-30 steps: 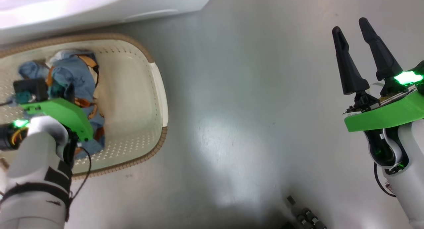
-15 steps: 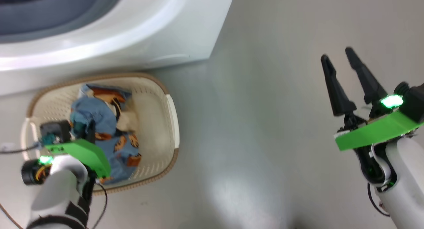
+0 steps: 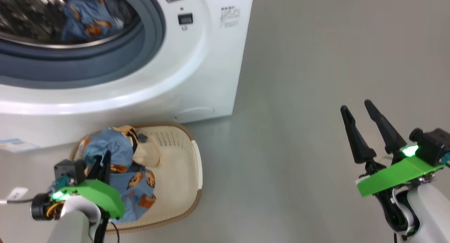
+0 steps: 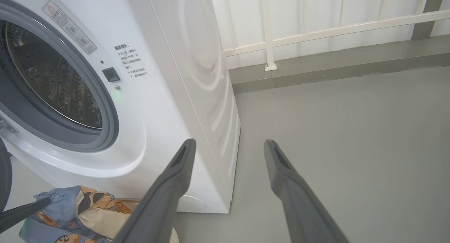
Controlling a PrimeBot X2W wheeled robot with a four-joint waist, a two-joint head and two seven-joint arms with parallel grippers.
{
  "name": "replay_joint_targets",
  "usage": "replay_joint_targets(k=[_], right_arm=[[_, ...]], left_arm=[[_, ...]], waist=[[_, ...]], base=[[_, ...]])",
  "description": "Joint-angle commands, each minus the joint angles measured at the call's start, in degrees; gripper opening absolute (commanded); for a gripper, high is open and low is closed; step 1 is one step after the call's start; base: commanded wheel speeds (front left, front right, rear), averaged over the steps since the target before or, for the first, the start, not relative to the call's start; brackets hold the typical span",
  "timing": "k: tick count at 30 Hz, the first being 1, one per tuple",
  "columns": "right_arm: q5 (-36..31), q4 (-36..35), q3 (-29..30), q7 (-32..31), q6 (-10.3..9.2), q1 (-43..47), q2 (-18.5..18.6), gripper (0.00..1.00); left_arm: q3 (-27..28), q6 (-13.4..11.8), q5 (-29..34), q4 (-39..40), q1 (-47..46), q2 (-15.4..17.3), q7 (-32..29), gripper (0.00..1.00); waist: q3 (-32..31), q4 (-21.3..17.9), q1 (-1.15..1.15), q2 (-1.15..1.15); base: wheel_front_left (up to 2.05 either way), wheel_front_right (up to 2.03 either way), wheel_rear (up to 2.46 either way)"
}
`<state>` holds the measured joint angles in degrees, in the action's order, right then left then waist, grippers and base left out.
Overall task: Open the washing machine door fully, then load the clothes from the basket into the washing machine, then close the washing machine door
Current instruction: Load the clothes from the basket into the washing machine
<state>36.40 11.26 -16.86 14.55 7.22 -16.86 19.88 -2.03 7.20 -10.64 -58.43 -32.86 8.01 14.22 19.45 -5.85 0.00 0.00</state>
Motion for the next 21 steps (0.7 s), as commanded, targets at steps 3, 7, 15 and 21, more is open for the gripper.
replay_joint_targets(k=[3, 7, 15, 21], right_arm=[[1.0, -0.7, -0.2, 0.4, 0.26, 3.1, 0.9, 1.00], [0.9, -0.6, 0.2, 0.4, 0.26, 4.8, 1.1, 1.00], [0.7, -0.4, 1.2, 0.4, 0.26, 7.2, 1.1, 1.00], [0.5, -0.3, 2.2, 0.4, 0.26, 8.8, 1.0, 1.00]], left_arm=[[0.8, 0.3, 0.6, 4.3, 3.5, 2.1, 0.8, 0.00], [0.6, 0.3, 1.5, 8.3, 5.9, 2.5, 0.8, 0.00], [2.1, -0.4, 2.4, 17.8, 10.8, 2.8, 0.8, 0.00], [4.0, -1.4, 2.5, 25.5, 15.3, 2.3, 0.8, 0.00]], waist=[[-6.8, 1.2, 0.00, 0.00], [-8.8, 1.5, 0.00, 0.00], [-11.2, 1.7, 0.00, 0.00], [-12.9, 1.8, 0.00, 0.00]], base=[[0.00, 0.00, 0.00], [0.00, 0.00, 0.00], [0.00, 0.00, 0.00], [0.00, 0.00, 0.00]])
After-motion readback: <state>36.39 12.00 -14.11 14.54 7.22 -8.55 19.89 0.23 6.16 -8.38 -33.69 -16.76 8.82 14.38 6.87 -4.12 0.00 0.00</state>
